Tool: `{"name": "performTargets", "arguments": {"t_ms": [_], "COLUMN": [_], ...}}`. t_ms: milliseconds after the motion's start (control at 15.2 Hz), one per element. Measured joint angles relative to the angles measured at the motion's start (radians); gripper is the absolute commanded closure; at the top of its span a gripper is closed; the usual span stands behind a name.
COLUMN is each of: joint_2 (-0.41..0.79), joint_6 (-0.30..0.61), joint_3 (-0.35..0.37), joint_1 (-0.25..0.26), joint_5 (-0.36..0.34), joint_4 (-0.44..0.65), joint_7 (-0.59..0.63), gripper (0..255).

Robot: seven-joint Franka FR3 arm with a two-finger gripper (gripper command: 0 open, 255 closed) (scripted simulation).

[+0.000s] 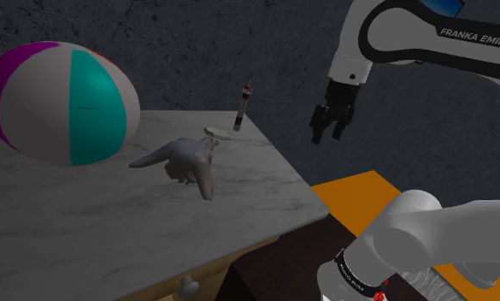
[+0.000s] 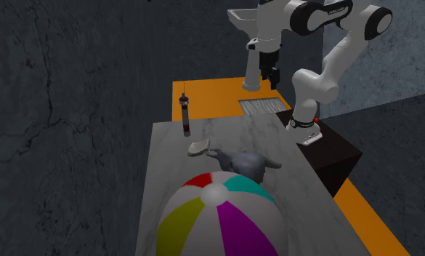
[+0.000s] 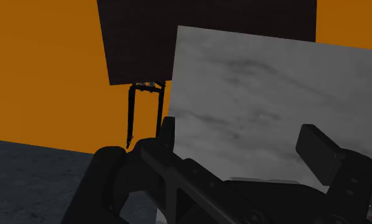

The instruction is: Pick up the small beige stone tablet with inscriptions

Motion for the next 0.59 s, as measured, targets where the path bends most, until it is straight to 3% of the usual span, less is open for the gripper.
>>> {"name": "performTargets", "arguments": {"t_ms": [132, 264, 594], "joint_2": [0.002, 0.007, 0.066], "joint_6": [0.025, 0.106, 0.389], "joint_3": [0.001, 0.001, 0.003], "joint_1": [0.005, 0.02, 0.06], "joint_5": [-0.01, -0.046, -0.152], "joint_4": [-0.014, -0.045, -0.132], "joint_7": [-0.014, -0.065, -0.199], "gripper": [0, 0, 0]}}
